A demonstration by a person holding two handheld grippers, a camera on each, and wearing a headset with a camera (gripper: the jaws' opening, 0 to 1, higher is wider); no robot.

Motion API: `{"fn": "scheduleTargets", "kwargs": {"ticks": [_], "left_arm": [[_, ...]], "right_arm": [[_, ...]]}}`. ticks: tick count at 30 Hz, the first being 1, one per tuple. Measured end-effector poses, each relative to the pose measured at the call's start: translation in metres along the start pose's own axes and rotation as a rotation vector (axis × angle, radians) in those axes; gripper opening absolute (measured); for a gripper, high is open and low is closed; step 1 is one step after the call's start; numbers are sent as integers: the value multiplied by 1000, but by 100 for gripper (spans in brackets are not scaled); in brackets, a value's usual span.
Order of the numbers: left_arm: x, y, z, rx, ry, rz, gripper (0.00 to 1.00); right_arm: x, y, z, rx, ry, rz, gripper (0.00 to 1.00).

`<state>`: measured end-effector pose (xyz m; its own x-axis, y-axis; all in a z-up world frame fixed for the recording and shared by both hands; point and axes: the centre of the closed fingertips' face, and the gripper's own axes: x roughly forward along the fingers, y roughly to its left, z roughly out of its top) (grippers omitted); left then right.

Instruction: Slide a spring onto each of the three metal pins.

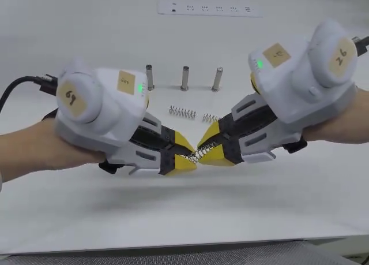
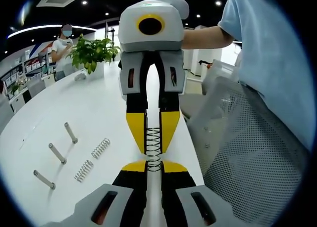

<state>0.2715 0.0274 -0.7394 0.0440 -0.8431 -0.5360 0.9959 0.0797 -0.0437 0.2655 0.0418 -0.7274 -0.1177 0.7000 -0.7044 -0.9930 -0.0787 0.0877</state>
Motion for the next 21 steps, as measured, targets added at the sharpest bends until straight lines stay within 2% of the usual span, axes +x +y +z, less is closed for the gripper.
{"fn": "scheduleTargets", "kwargs": {"ticks": [10, 18, 19, 21], "left_arm": [[-3, 3, -4, -27, -20, 37, 4], [-9, 13, -9, -58, -46, 108, 25], [-10, 14, -9, -71, -53, 120, 30], [-11, 15, -9, -108, -69, 127, 32]], "right_arm": [[0, -4, 1, -6, 4, 6, 8], [1, -6, -4, -2, 19, 3, 8], [1, -6, -4, 0, 18, 2, 8], [1, -7, -4, 5, 15, 0, 8]]}}
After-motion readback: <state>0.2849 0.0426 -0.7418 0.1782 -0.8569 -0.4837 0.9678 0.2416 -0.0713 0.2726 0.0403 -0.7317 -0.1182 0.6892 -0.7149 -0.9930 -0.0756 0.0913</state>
